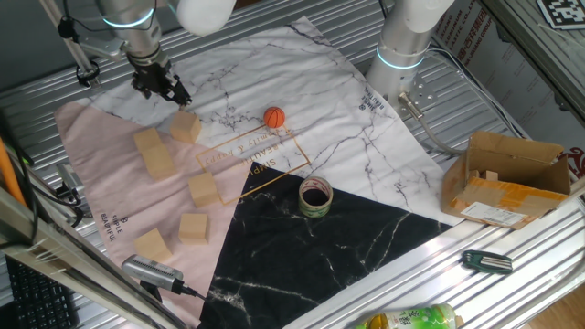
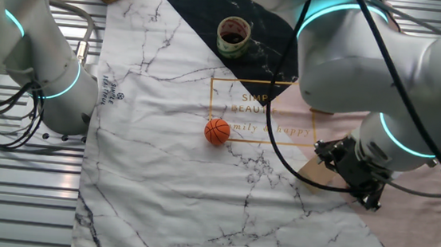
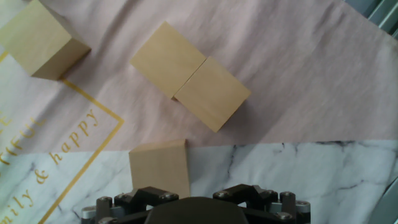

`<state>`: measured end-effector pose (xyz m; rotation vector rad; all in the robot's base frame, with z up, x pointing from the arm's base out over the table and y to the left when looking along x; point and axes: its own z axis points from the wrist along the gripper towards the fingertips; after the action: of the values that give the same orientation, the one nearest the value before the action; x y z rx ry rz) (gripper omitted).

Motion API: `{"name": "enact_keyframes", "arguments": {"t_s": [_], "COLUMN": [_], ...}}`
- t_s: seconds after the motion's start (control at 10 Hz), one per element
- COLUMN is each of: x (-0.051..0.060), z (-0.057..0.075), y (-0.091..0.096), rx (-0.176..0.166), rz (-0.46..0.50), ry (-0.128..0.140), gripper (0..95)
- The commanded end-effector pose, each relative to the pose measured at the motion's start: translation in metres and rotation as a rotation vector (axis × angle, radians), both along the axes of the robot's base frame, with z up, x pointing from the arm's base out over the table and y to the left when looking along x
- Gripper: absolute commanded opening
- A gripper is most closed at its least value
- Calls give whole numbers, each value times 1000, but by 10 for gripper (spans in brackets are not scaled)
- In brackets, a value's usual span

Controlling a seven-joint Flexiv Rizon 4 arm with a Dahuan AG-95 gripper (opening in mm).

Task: Stack the blocks into a pyramid shape

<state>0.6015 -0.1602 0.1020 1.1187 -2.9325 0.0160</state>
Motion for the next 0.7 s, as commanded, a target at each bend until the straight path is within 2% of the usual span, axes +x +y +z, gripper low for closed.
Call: {"name": "enact_keyframes", "arguments": {"t_s": [0.1, 0.2, 0.4, 0.5, 0.6, 0.7], "x": [0, 0, 0, 0, 0, 0], "z": [0, 0, 0, 0, 0, 0], "y": [1, 1, 1, 1, 1, 1], "rx": [-23, -45, -36, 12, 43, 41], "rz": [43, 53, 14, -10, -5, -6], "ry": [-4, -9, 9, 34, 50, 59], "gripper": [950, 760, 760, 760, 760, 760]}}
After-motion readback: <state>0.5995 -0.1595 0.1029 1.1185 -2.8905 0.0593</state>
